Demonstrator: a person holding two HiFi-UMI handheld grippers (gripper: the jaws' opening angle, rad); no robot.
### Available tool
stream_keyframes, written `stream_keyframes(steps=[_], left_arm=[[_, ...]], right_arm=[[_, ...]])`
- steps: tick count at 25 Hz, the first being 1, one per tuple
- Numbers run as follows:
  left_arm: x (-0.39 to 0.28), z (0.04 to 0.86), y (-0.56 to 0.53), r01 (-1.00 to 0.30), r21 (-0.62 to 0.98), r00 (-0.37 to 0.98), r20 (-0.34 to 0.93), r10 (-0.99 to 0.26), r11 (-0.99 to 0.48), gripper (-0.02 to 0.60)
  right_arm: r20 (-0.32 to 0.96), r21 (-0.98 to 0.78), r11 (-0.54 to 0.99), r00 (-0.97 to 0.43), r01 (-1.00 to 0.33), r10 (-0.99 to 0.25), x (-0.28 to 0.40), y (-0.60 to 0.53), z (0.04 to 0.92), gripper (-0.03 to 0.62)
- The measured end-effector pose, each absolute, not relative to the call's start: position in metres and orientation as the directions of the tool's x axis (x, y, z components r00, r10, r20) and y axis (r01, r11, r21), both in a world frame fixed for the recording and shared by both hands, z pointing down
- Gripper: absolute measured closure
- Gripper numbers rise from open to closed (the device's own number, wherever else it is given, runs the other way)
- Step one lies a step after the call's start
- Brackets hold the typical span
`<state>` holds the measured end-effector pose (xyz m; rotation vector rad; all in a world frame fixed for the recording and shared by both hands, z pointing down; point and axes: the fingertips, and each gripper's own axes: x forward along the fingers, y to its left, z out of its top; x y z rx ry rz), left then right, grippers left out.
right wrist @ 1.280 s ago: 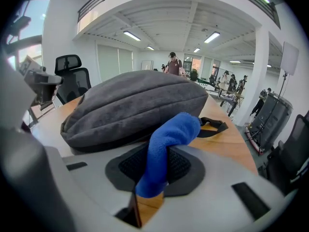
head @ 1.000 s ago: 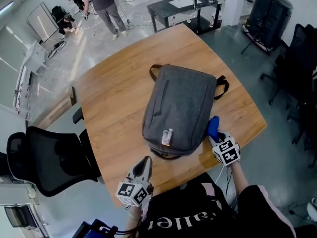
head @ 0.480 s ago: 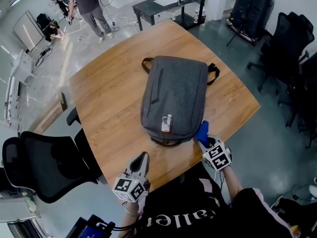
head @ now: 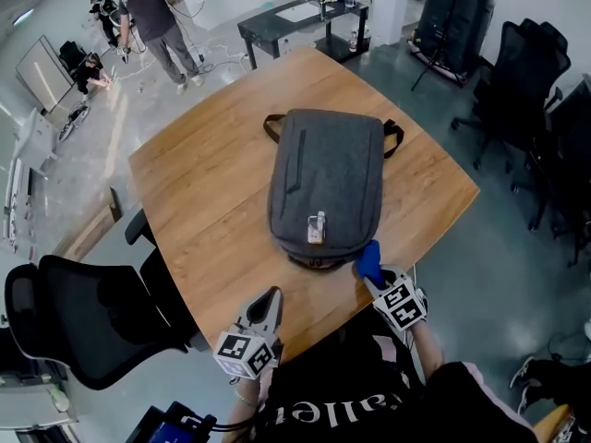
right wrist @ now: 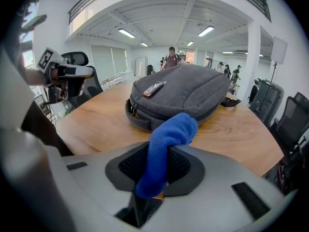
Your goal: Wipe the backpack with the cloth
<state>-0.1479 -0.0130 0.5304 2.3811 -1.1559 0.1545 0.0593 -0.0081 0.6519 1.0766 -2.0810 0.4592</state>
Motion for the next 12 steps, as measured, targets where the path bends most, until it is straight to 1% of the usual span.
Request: stream_keyframes(steps=[6,8,12], left_arm=[[-0.133,0.518,-0.032,-0.732,0.348,0.676,0.275,-0.683,-0.585,0.58],[-0.127,0.511,-0.045,-0.73,0.338,0.679,0.259,-0.687,-0.594,0.58],[-0.111,0.505,-0.068,-0.731,0.346,0.674,0.234,-0.701,-0.587,0.58]], right_arm=[[0.722,0.064,0.451,-0.271,-0.89,-0.637,0.121,-0.037,0.627,0.508],[0.711,0.093,0.445,-0.253,-0.89,-0.656,0.143,-0.058,0.615,0.508],[0.676,0.172,0.483,-0.253,-0.859,-0.692,0.175,-0.111,0.585,0.508]])
